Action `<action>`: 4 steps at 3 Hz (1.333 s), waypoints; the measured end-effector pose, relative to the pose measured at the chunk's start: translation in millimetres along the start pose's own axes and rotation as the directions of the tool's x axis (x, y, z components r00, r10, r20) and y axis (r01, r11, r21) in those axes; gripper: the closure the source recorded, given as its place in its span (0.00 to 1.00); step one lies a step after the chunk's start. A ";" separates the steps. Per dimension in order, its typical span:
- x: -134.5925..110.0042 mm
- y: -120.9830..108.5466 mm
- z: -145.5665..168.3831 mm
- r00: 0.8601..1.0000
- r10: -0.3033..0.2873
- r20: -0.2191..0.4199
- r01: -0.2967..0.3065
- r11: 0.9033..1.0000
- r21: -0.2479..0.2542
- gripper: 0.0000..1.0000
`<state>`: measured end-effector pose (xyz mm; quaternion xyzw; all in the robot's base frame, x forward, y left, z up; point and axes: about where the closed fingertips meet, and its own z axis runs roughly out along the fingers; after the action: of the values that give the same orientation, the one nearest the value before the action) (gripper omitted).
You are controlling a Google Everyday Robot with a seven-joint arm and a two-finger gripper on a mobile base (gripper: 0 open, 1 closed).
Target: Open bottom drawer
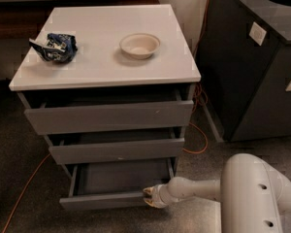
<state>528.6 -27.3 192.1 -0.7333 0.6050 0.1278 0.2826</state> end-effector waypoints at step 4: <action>-13.7 55.2 -8.9 1.000 -0.014 0.005 0.015 0.999 -0.032 1.00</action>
Offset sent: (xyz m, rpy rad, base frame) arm -0.0854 -0.0053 -0.0024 -0.0112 0.0271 0.0361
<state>471.0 -27.2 192.2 -0.7418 0.5968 0.1374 0.2732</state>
